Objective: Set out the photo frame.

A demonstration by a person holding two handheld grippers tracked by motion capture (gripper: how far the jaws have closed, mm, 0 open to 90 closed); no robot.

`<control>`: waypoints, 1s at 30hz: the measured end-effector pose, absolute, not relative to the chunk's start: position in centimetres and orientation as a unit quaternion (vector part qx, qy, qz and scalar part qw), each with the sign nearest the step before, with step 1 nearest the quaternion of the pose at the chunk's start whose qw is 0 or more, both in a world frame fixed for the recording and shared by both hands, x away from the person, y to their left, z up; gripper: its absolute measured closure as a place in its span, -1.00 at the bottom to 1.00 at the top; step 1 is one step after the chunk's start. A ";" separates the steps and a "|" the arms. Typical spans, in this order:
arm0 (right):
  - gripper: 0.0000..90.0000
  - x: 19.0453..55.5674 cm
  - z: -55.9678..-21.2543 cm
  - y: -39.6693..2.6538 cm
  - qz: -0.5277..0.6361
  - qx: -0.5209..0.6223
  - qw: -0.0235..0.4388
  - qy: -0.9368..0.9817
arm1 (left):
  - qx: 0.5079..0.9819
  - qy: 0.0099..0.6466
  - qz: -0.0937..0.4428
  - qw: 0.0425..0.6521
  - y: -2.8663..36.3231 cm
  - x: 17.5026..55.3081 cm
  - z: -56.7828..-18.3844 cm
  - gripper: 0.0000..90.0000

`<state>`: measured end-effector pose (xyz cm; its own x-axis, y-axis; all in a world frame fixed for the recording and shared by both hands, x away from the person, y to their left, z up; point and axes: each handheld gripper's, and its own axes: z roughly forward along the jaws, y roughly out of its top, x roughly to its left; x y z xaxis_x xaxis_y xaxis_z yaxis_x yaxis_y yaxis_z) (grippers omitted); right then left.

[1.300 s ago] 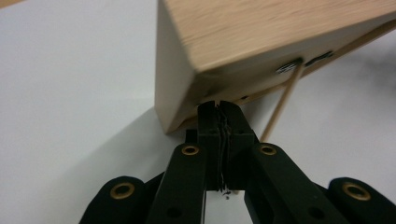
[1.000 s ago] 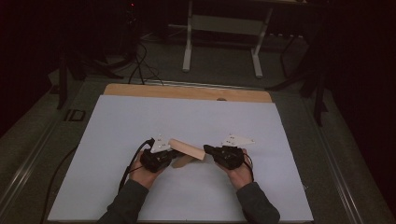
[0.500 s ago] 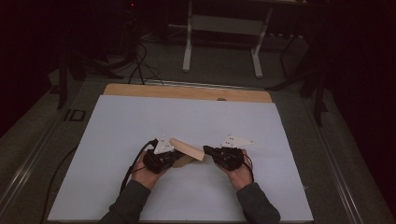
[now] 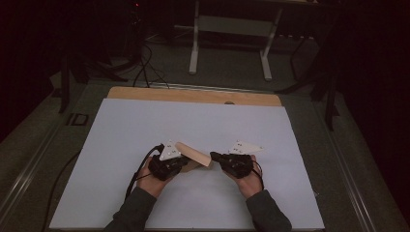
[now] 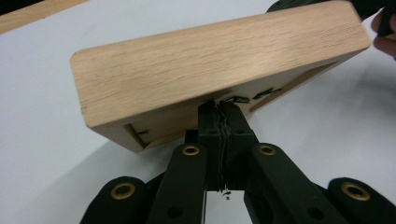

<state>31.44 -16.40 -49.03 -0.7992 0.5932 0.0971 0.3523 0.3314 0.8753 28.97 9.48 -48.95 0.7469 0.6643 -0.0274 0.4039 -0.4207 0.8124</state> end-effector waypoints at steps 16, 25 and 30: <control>0.99 31.2 -49.1 -16.3 0.498 0.297 0.124 0.805 | 0.834 0.312 0.143 0.431 8.8 29.0 -48.6 0.97; 1.00 30.8 -49.1 -15.8 0.498 0.292 0.125 0.807 | 0.833 0.316 0.137 0.433 8.8 29.5 -48.7 0.97; 1.00 30.6 -49.1 -15.7 0.497 0.290 0.123 0.809 | 0.834 0.318 0.136 0.430 8.8 29.7 -48.9 0.97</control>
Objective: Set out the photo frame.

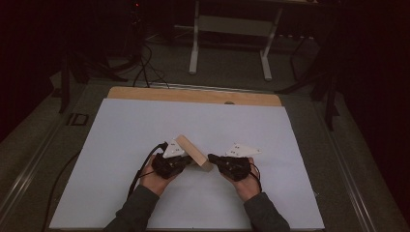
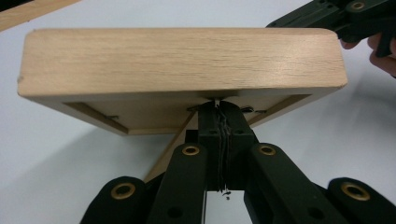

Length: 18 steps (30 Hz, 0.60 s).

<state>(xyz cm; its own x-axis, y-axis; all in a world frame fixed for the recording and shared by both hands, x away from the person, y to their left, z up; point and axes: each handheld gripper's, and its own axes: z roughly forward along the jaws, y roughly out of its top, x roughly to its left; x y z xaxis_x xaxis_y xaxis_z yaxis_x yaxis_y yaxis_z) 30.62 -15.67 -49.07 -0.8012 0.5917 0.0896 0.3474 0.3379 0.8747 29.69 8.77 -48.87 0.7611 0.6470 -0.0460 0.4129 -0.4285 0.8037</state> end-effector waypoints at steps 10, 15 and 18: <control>1.00 30.5 -49.1 -15.3 0.497 0.283 0.121 0.811 | 0.838 0.320 0.136 0.421 8.6 30.2 -49.3 0.98; 1.00 30.4 -49.0 -15.1 0.496 0.282 0.118 0.813 | 0.836 0.324 0.136 0.422 8.6 30.5 -49.4 0.99; 1.00 30.4 -49.1 -15.0 0.497 0.279 0.117 0.814 | 0.835 0.326 0.137 0.422 8.6 30.7 -49.5 1.00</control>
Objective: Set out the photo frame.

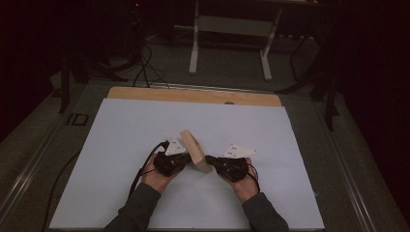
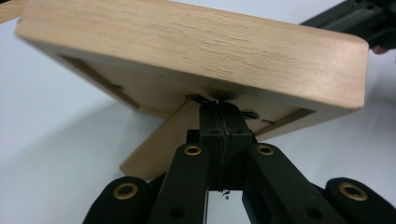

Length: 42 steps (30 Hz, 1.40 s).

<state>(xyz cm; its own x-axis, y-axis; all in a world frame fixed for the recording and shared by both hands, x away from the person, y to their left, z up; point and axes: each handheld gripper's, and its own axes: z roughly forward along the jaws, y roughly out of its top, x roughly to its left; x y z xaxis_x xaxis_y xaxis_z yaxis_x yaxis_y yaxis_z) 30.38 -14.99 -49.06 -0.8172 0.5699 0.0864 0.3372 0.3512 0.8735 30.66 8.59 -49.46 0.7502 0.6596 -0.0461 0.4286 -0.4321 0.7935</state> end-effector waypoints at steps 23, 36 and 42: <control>0.99 30.3 -49.2 -13.8 0.501 0.268 0.112 0.815 | 0.821 0.336 0.121 0.446 8.7 32.4 -50.2 1.00; 0.95 30.4 -49.1 -13.6 0.500 0.265 0.114 0.816 | 0.818 0.345 0.116 0.446 8.8 32.9 -50.6 0.90; 0.88 30.5 -48.9 -14.0 0.503 0.267 0.116 0.814 | 0.809 0.361 0.129 0.446 9.5 32.8 -50.2 0.72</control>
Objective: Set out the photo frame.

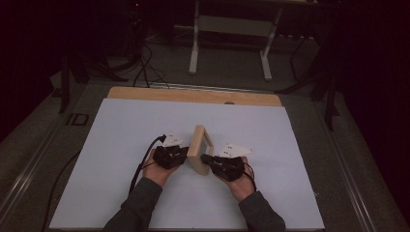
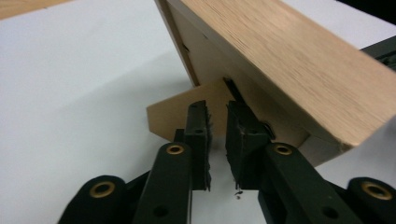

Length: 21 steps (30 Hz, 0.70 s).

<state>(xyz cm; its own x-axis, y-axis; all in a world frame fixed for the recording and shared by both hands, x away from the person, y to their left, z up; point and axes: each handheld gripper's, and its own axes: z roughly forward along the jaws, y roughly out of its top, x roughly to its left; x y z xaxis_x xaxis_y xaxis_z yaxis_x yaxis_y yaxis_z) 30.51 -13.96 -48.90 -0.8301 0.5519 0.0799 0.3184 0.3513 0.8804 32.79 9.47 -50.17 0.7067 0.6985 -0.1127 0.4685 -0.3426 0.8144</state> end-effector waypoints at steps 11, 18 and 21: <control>0.73 30.9 -48.8 -14.9 0.497 0.283 0.121 0.812 | 0.800 0.380 0.152 0.439 10.9 32.1 -49.6 0.26; 0.58 31.1 -48.8 -15.3 0.494 0.288 0.122 0.811 | 0.800 0.385 0.155 0.434 11.5 31.5 -49.4 0.15; 0.53 31.1 -48.9 -15.4 0.491 0.288 0.121 0.813 | 0.803 0.387 0.151 0.427 11.6 31.3 -49.4 0.12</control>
<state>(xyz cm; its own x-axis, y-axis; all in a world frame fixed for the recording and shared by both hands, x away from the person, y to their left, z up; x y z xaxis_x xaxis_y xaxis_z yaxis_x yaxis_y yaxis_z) 31.12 -15.43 -48.88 -0.8053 0.5866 0.0862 0.3492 0.3517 0.8686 31.31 11.61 -49.38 0.6552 0.7504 -0.0875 0.4926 -0.3366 0.8025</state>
